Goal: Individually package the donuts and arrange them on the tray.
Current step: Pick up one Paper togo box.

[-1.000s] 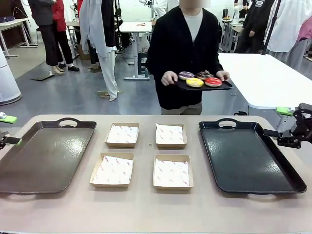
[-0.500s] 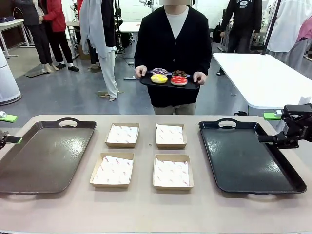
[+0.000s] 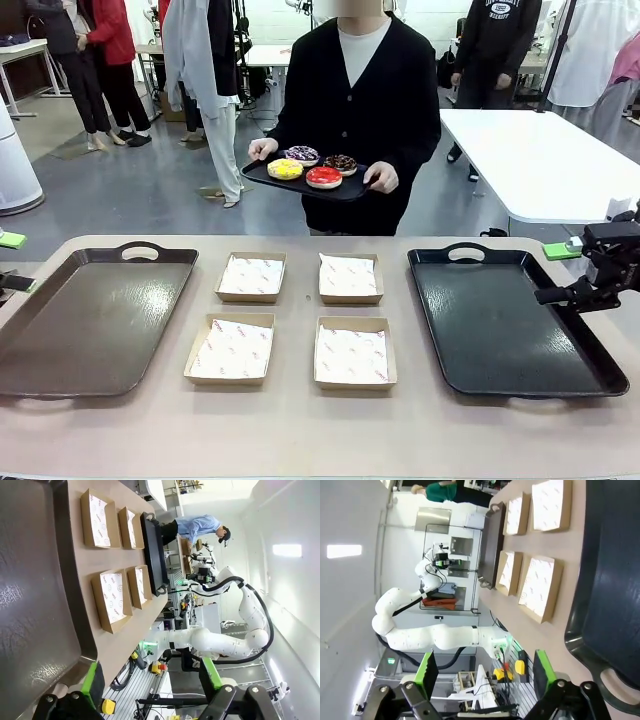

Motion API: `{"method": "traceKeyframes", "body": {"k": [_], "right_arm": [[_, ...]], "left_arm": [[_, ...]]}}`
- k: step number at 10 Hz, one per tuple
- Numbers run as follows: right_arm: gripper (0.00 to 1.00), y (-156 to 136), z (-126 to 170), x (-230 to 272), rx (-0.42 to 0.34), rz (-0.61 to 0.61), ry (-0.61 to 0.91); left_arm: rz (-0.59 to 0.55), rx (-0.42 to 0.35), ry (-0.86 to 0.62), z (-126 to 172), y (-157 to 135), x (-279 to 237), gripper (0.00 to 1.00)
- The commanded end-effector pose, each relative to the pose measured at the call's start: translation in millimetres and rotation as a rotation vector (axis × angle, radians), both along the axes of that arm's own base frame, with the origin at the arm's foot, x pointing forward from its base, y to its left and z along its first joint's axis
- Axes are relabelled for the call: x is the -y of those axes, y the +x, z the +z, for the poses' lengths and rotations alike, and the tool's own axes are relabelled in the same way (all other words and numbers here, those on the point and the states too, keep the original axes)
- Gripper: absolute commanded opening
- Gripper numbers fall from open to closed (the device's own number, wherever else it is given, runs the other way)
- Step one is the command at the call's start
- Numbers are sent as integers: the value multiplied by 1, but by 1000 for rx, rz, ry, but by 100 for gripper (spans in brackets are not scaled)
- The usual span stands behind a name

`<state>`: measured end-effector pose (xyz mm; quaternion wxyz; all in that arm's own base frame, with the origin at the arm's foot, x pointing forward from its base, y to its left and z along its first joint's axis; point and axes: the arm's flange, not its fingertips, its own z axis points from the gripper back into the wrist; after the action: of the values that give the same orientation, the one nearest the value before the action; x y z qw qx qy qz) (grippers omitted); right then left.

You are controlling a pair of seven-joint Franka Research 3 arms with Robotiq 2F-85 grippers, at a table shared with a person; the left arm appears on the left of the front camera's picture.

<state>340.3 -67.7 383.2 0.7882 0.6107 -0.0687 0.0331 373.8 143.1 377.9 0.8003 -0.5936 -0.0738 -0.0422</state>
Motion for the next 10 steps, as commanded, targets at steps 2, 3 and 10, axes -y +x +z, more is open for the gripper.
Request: {"method": "traceKeyframes", "body": {"k": [2,3,10], "right_arm": [[100,0,0,-1,2,-9,12],[100,0,0,-1,2,-9,12],[100,0,0,-1,2,-9,12]], "left_arm": [[5,-3,-11,-1,1,2,100],[5,-3,-11,-1,1,2,100],[5,-3,-11,-1,1,2,100]]}}
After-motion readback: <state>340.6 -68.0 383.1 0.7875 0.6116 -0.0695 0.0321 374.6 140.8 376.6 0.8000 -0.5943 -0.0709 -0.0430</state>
